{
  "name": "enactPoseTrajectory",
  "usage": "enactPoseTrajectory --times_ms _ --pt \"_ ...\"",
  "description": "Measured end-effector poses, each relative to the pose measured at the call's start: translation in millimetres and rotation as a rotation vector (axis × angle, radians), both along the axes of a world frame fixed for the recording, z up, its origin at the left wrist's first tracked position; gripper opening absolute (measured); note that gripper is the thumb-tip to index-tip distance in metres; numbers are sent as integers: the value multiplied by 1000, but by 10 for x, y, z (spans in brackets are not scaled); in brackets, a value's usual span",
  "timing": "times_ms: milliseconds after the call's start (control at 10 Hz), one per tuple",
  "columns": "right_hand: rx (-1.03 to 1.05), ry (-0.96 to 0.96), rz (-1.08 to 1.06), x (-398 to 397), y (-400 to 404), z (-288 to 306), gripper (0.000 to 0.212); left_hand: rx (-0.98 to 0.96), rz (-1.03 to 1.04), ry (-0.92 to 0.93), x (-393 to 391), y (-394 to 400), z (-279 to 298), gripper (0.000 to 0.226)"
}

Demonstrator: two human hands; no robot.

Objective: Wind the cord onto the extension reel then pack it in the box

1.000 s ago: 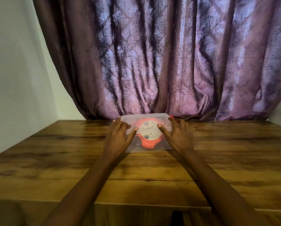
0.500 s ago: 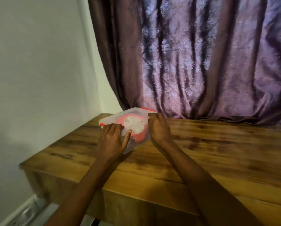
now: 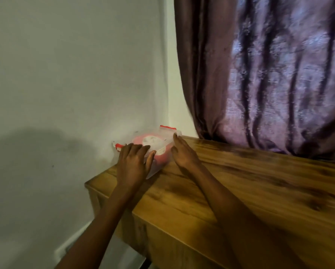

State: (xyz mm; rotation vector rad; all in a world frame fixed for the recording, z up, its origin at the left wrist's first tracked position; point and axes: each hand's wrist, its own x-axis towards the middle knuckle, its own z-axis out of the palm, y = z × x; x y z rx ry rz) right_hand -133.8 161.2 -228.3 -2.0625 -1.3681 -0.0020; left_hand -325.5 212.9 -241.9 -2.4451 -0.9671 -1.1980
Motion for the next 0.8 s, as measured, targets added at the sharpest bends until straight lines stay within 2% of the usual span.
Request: enactPoseTrajectory --times_ms 100,200,300,500,600,700,800 --pt "-21 101 66 -136 190 -7 58 9 43 4 -138 205 -1 49" --pt "1 153 59 -245 313 -57 67 35 49 -5 -158 292 -20 46" --pt "36 233 67 -287 394 -108 66 14 54 -30 -126 332 -41 46" --pt "6 274 126 -241 361 -99 68 -5 70 -49 -138 384 -106 48" --pt "-15 244 189 -116 239 -85 71 -56 118 -59 -94 328 -56 50" --pt "-46 108 159 63 21 -55 76 -98 170 -96 -22 194 -4 46" --pt "-79 -18 72 376 -269 -62 83 -59 101 -76 157 2 76 44"
